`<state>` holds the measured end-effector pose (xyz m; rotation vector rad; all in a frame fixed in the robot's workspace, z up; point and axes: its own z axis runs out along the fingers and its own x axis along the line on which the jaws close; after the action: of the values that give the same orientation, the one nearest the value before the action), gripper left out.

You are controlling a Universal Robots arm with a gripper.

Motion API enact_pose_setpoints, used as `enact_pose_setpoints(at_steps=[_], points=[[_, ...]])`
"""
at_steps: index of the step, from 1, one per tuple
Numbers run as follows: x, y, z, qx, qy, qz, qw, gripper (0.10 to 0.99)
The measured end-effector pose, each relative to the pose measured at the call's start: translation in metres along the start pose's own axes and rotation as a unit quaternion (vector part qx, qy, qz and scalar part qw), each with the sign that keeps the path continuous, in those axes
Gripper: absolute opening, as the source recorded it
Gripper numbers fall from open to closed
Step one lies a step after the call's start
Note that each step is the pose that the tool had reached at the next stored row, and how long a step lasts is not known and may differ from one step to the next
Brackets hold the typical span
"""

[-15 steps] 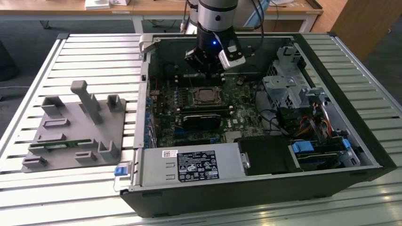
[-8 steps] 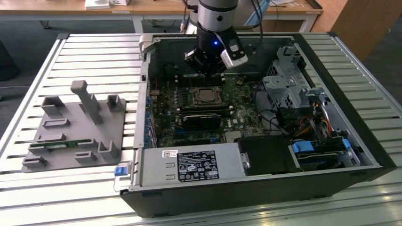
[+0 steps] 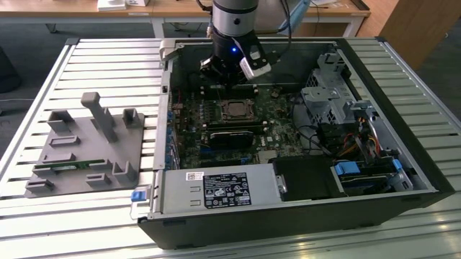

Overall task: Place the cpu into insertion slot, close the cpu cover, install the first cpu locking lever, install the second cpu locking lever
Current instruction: 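Install the first cpu locking lever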

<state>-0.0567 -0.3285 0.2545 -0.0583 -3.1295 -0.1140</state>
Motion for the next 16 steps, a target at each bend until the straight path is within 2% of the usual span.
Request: enact_pose_setpoints(at_steps=[2, 4, 7, 10, 12, 16], points=[[0.0012, 0.0, 0.0005, -0.0013, 0.0004, -0.006, 1.0, 0.106], [0.006, -0.0003, 0.0004, -0.0012, 0.0, -0.008, 1.0, 0.106], [0.0181, -0.0007, 0.0006, -0.0013, -0.005, -0.008, 1.0, 0.106], [0.0248, -0.0007, 0.0003, -0.0015, -0.0106, -0.008, 0.9999, 0.106], [0.0274, -0.0005, -0.0012, -0.0015, -0.0123, -0.009, 0.9999, 0.106], [0.0328, -0.0003, -0.0026, -0.0016, -0.0126, -0.009, 0.9999, 0.106]])
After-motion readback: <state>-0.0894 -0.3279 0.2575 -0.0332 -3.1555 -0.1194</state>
